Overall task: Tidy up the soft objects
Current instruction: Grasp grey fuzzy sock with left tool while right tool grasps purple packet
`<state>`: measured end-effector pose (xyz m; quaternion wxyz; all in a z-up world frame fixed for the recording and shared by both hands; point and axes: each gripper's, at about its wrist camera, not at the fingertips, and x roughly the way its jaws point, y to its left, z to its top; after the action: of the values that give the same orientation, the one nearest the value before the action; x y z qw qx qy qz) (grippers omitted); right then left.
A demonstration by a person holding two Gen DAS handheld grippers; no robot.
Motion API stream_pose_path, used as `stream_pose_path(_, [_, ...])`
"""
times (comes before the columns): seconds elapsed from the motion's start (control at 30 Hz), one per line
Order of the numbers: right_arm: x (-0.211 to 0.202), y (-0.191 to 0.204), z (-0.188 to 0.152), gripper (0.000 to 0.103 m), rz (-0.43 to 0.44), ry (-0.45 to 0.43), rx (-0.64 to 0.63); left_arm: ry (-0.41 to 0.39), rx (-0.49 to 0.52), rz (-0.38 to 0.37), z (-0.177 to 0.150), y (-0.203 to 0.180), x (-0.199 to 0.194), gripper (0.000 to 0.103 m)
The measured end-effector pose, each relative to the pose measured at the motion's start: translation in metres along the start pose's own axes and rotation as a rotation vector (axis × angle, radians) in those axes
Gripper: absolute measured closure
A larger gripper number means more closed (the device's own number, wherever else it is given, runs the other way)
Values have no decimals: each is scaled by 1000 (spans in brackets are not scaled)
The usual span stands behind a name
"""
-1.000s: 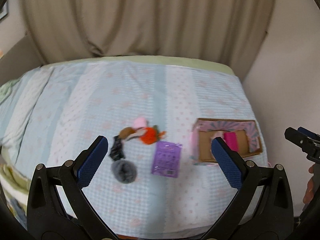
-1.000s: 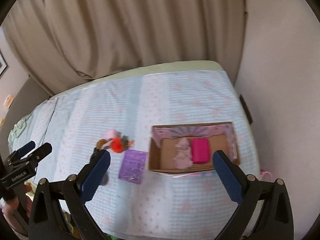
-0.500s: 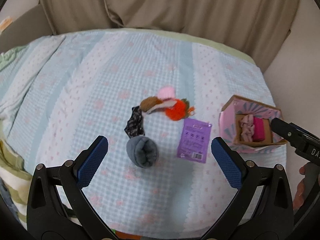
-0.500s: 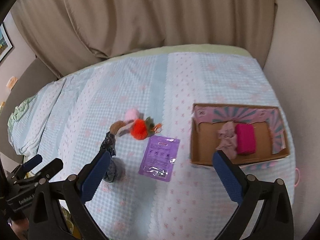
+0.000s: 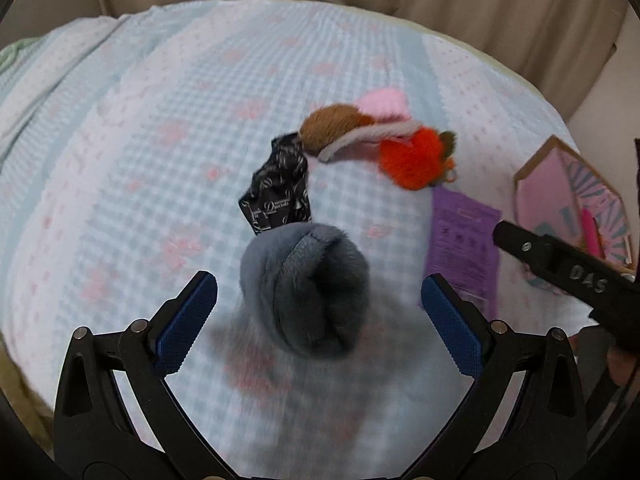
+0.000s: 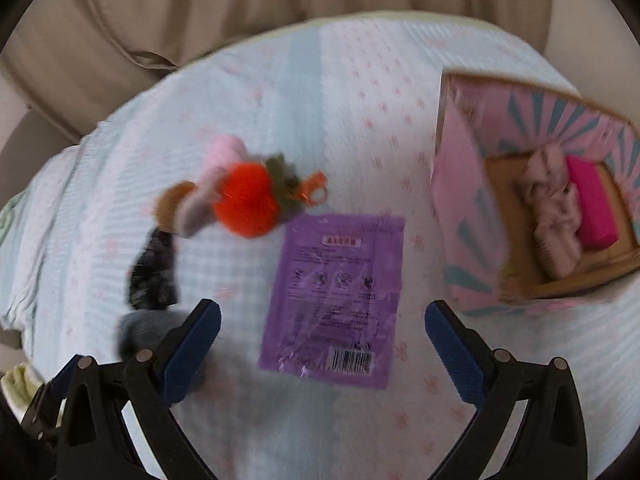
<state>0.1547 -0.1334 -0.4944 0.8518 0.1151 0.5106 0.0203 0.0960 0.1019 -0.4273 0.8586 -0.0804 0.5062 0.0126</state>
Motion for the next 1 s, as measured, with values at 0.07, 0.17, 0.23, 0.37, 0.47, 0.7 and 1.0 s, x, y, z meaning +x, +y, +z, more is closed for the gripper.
stream_pose_path(0.07, [21,0,-3,1,-23,6,8,-3,-9,-4,-3,4,20,2])
stream_pose_path(0.17, [48,-2,-7,1,-51,22,19,6,-21,-7,-7,8,45,3])
stream_pose_path(0.23, [60,-3,-9,1,-64,27,20,10,-29,-13,-10,10,57,5])
stream_pose_path(0.37, [78,-3,-13,1,-100,33,4,18,-35,0,-12,11,76,6])
stream_pose_path(0.47, [83,3,-13,1,-132,13,-33,27,-33,9,-12,12,87,8])
stream_pose_path(0.7, [84,3,-16,2,-148,-10,-26,27,43,85,-16,4,100,27])
stream_pose_path(1.0, [71,13,-26,38,-121,-35,-39,13,27,95,-18,11,90,53])
